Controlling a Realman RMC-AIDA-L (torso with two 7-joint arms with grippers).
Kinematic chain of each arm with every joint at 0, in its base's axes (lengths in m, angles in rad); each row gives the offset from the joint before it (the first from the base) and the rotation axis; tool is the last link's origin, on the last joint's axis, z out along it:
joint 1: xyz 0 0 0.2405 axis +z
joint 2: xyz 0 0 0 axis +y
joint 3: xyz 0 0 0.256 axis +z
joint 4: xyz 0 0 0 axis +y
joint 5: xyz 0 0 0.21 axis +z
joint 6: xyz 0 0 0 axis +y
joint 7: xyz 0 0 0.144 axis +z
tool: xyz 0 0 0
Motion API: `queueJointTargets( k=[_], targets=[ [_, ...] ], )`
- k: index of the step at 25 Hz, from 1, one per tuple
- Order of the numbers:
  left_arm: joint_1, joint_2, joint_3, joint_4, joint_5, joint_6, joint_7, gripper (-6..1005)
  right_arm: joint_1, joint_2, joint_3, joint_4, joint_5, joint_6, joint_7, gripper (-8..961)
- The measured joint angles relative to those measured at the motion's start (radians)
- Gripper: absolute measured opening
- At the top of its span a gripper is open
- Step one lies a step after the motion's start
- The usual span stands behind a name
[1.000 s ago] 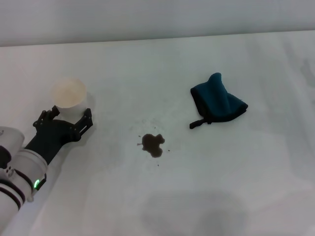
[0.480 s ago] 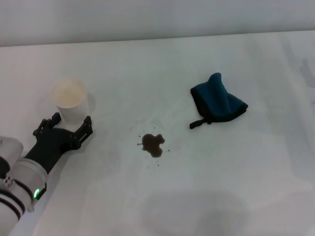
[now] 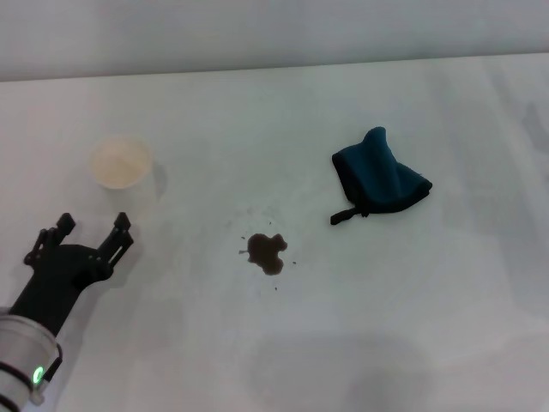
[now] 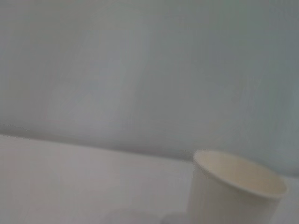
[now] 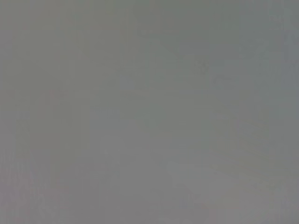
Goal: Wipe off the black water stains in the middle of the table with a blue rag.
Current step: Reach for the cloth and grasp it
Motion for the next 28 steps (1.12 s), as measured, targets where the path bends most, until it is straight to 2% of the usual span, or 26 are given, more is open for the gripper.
queueJointTargets(
  k=[1, 3, 7, 11, 14, 17, 20, 22, 23, 24, 26, 27, 28],
  targets=[
    [0.007, 0.000, 0.001, 0.000, 0.000, 0.018, -0.008, 881, 0.000, 0.000, 0.000, 0.000, 0.000, 0.000, 0.000, 855],
    [0.032, 0.001, 0.000, -0.001, -0.003, 0.082, -0.016, 881, -0.016, -0.003, -0.070, -0.051, -0.001, -0.001, 0.110, 854],
    [0.061, 0.001, -0.004, -0.011, -0.009, 0.187, -0.026, 880, -0.055, -0.011, -0.247, -0.177, -0.001, -0.008, 0.279, 852],
    [0.075, 0.001, -0.015, -0.044, -0.017, 0.232, -0.064, 880, -0.082, -0.037, -0.441, -0.281, -0.023, -0.019, 0.384, 849],
    [0.075, 0.004, -0.039, -0.093, -0.024, 0.250, -0.121, 880, -0.080, -0.064, -0.553, -0.372, -0.141, -0.079, 0.515, 847],
    [0.065, 0.008, -0.044, -0.164, -0.025, 0.281, -0.207, 879, -0.074, -0.079, -0.598, -0.489, -0.363, -0.122, 0.720, 845],
    [0.059, 0.007, -0.062, -0.211, -0.035, 0.305, -0.253, 875, -0.064, -0.068, -0.603, -0.620, -0.602, -0.118, 0.898, 844],
    [0.054, 0.007, -0.077, -0.221, -0.039, 0.306, -0.259, 875, -0.062, -0.052, -0.604, -0.717, -0.749, -0.099, 1.024, 843],
    [0.050, 0.008, -0.084, -0.226, -0.041, 0.306, -0.260, 875, -0.059, -0.038, -0.605, -0.800, -0.884, -0.078, 1.150, 843],
    [0.046, 0.008, -0.087, -0.230, -0.043, 0.306, -0.260, 875, -0.059, -0.038, -0.605, -0.800, -0.884, -0.078, 1.150, 843],
    [0.030, 0.008, -0.090, -0.248, -0.051, 0.304, -0.261, 875, -0.048, -0.023, -0.606, -0.886, -1.025, -0.045, 1.298, 843],
    [0.023, 0.008, -0.088, -0.253, -0.051, 0.302, -0.261, 875, -0.032, -0.006, -0.609, -0.958, -1.162, -0.007, 1.418, 843],
    [0.010, 0.007, -0.086, -0.263, -0.050, 0.294, -0.261, 875, -0.028, 0.000, -0.619, -0.982, -1.200, 0.001, 1.456, 842]
  ],
)
